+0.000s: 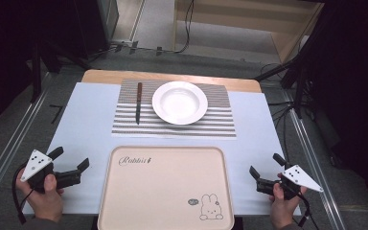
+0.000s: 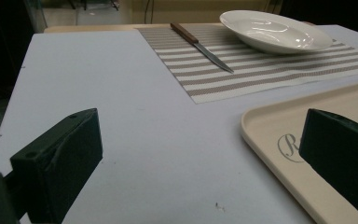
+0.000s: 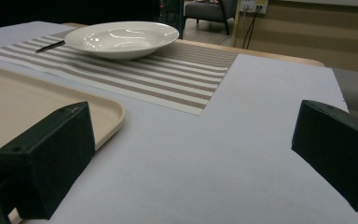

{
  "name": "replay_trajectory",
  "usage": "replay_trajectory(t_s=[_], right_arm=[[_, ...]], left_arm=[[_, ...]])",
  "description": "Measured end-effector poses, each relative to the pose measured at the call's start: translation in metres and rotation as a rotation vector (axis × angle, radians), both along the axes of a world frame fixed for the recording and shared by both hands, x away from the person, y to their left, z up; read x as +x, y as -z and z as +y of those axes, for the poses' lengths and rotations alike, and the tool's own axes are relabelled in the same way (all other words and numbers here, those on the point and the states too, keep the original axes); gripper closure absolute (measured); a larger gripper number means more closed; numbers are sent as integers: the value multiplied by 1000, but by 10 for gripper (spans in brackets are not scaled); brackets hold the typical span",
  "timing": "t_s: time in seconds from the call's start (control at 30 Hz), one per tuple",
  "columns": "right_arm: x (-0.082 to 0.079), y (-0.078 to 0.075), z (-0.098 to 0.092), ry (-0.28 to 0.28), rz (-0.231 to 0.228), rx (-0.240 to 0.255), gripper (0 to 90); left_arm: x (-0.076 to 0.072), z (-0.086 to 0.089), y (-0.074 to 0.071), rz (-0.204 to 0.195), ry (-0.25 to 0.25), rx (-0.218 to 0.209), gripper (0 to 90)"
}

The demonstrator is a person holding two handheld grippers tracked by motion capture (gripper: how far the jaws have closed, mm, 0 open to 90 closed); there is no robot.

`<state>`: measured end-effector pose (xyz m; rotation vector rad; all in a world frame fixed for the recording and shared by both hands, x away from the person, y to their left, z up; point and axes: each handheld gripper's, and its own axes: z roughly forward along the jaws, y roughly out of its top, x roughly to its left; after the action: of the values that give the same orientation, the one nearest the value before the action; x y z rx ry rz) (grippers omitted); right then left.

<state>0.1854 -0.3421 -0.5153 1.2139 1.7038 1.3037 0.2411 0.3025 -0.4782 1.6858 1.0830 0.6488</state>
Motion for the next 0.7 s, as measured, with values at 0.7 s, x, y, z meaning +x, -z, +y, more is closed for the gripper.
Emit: replay_trajectory(t_s=[0.7], right_arm=[[1,1,5,-24,-6,-31,0]], left_arm=[[28,-41,-55,10,79,36,0]])
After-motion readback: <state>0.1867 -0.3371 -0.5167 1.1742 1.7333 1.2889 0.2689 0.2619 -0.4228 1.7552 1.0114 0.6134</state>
